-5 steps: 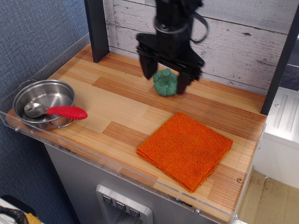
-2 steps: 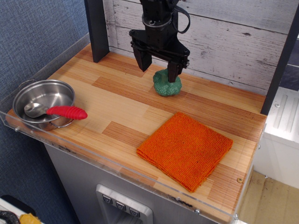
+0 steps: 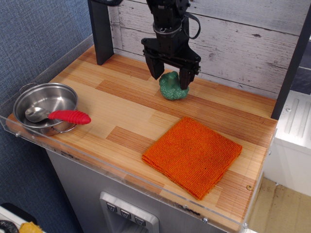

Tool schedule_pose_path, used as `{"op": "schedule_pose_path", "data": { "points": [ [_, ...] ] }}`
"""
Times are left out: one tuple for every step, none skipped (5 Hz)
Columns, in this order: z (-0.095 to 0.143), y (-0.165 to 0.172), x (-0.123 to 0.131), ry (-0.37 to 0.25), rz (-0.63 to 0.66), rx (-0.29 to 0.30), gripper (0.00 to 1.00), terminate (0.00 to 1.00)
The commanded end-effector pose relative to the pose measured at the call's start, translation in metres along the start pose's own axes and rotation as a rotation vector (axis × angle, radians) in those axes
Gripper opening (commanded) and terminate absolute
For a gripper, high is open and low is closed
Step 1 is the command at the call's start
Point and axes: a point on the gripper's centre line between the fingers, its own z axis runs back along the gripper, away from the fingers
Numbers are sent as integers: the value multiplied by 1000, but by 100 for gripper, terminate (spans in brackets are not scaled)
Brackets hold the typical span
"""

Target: Move the green object to behind the pot.

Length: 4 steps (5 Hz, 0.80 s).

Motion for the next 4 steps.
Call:
{"op": "schedule_pose_path", "data": {
  "points": [
    [7, 1, 7, -10, -3, 20, 100, 0],
    [3, 1, 6, 0, 9, 19, 100, 0],
    [2, -1, 5, 7, 17, 20, 100, 0],
    [1, 0, 3, -6, 24, 10, 0, 0]
  ]
}}
